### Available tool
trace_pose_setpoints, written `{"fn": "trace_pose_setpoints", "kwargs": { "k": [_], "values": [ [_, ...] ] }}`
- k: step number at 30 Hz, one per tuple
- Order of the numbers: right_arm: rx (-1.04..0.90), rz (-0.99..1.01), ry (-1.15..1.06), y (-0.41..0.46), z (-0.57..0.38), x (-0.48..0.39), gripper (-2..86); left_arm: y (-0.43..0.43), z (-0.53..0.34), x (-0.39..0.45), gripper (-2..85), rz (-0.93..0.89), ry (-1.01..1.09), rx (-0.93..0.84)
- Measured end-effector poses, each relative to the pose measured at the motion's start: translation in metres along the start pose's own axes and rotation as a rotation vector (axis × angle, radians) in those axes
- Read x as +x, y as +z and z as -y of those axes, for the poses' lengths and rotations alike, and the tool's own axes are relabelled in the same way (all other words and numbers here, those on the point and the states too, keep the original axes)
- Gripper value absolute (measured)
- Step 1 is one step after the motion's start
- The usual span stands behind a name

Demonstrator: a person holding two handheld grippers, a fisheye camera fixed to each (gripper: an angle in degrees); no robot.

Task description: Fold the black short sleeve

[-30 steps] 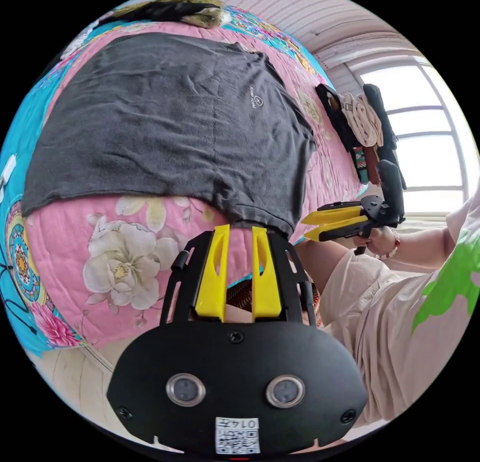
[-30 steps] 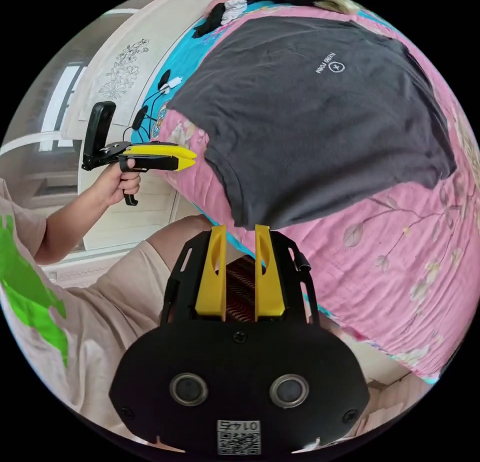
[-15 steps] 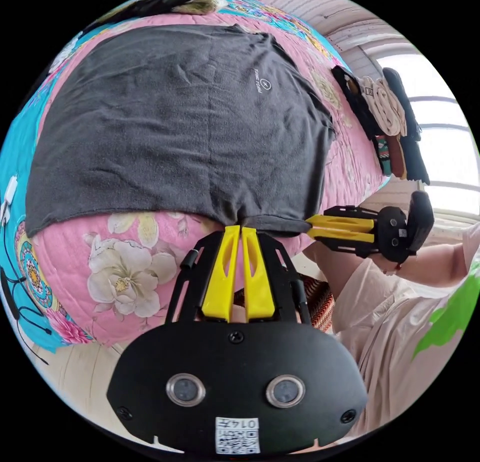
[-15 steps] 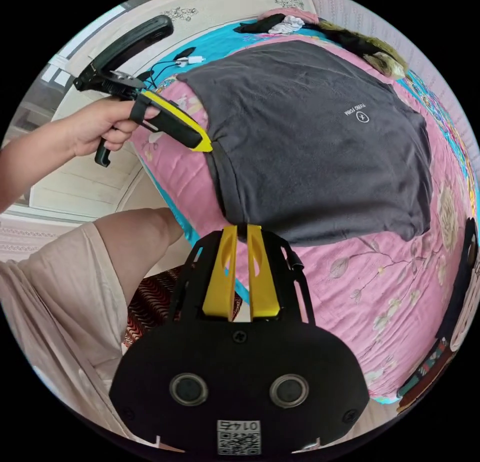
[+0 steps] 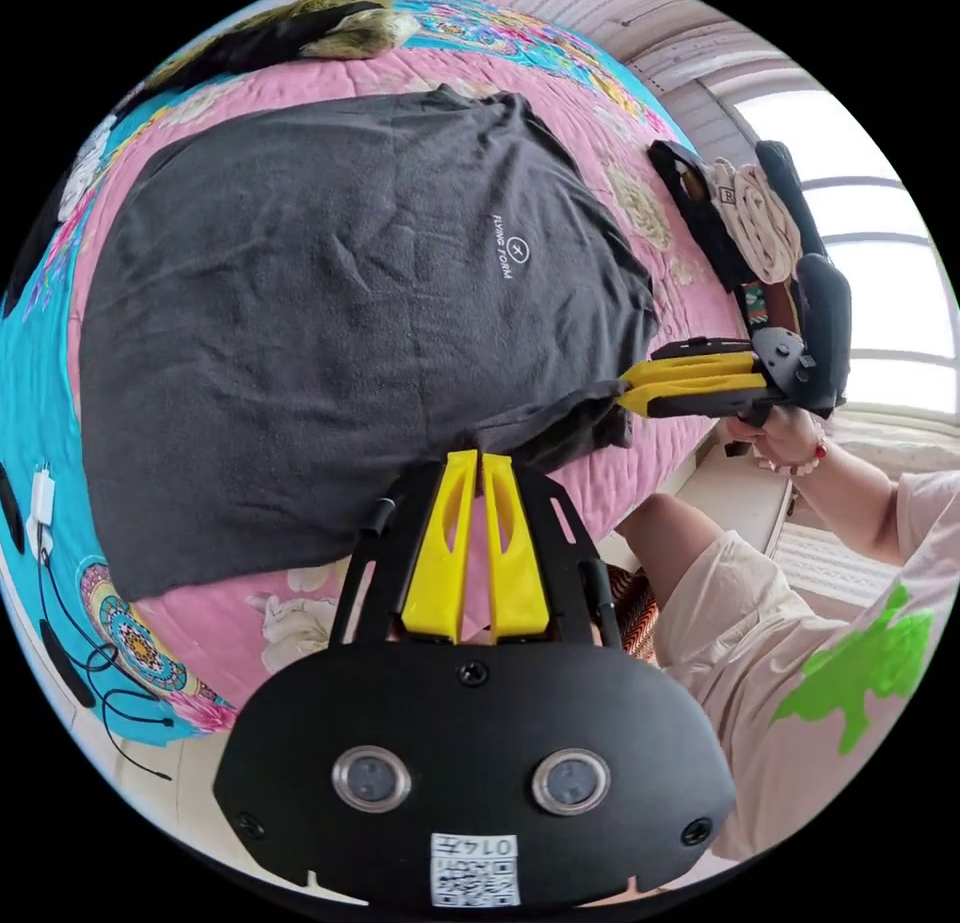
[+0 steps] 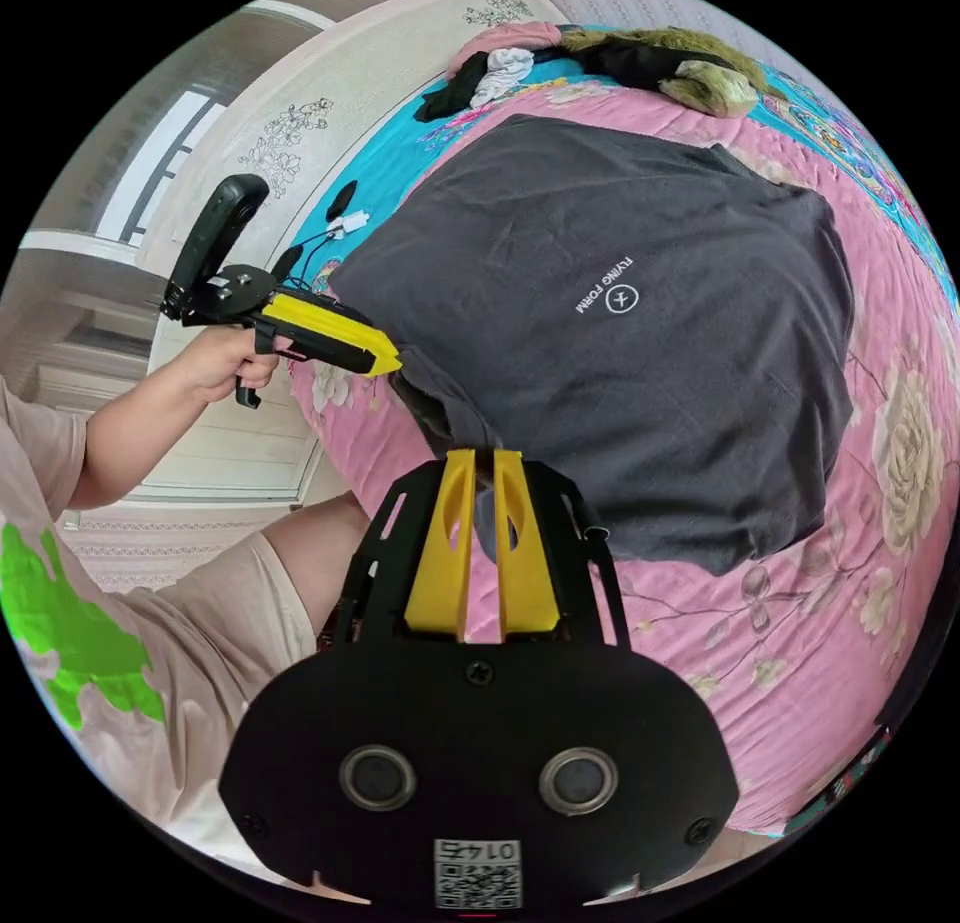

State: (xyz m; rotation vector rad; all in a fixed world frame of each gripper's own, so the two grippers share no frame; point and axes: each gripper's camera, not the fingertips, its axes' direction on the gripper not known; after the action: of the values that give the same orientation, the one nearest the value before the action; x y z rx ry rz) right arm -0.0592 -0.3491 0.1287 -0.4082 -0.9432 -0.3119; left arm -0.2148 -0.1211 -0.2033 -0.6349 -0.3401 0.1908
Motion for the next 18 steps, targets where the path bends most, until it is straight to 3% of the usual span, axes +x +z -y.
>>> {"fn": "trace_pose_setpoints", "kwargs": {
  "k": [4, 8, 11, 13, 15, 18],
  "values": [
    [0.014, -0.025, 0.07, -0.02, 0.001, 0.012, 8.9, -0.021, 0.018, 0.003, 0.1, 0.045, -0.092, 0.049],
    [0.065, -0.081, -0.03, -0.045, -0.016, -0.022, 6.5, -0.043, 0.025, 0.035, -0.2, 0.062, 0.009, 0.105],
    [0.053, -0.049, -0.148, -0.046, -0.023, -0.058, 4.3, -0.034, 0.04, 0.071, -0.7, 0.022, 0.196, -0.001],
    [-0.038, -0.048, -0.135, -0.034, -0.018, -0.063, 3.6, -0.02, 0.052, 0.081, -0.7, 0.085, 0.213, -0.086],
    [-0.013, -0.064, -0.076, -0.038, -0.012, -0.058, 2.8, -0.016, 0.065, 0.083, -0.7, 0.124, 0.178, -0.1],
    [0.063, -0.111, 0.01, -0.065, -0.005, -0.05, 2.2, -0.041, 0.084, 0.08, -0.8, 0.078, 0.088, 0.02]
  ]
}}
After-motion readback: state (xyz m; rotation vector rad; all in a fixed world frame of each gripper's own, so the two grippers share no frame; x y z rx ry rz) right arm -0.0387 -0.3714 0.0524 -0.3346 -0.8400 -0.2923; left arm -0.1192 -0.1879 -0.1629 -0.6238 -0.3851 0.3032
